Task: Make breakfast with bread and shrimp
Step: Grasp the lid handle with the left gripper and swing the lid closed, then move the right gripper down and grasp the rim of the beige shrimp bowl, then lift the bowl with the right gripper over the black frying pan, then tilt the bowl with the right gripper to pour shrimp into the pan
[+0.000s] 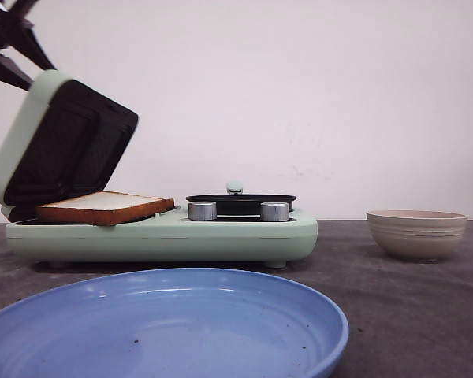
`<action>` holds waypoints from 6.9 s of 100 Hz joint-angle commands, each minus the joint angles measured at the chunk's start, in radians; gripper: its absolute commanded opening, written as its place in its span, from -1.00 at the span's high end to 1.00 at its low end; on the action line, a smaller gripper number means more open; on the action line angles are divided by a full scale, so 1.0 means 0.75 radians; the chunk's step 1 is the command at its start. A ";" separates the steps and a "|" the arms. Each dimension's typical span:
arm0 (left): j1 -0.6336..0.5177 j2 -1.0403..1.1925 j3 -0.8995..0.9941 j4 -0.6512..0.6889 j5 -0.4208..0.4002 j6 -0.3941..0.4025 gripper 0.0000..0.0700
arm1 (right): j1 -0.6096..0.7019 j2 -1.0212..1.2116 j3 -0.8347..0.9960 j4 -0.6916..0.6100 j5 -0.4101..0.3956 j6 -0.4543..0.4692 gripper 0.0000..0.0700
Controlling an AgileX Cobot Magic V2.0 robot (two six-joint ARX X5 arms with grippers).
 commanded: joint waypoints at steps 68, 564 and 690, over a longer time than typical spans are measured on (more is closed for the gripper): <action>-0.502 0.167 0.015 0.167 -0.624 0.055 1.00 | 0.007 -0.058 0.025 0.062 -0.079 0.088 1.00; -0.721 -1.300 0.079 -0.332 -1.026 0.190 0.96 | 0.027 1.715 1.244 0.084 0.534 -0.894 1.00; -0.721 -1.300 0.079 -0.333 -0.992 0.191 0.96 | 0.115 1.776 1.244 0.613 0.624 -1.890 1.00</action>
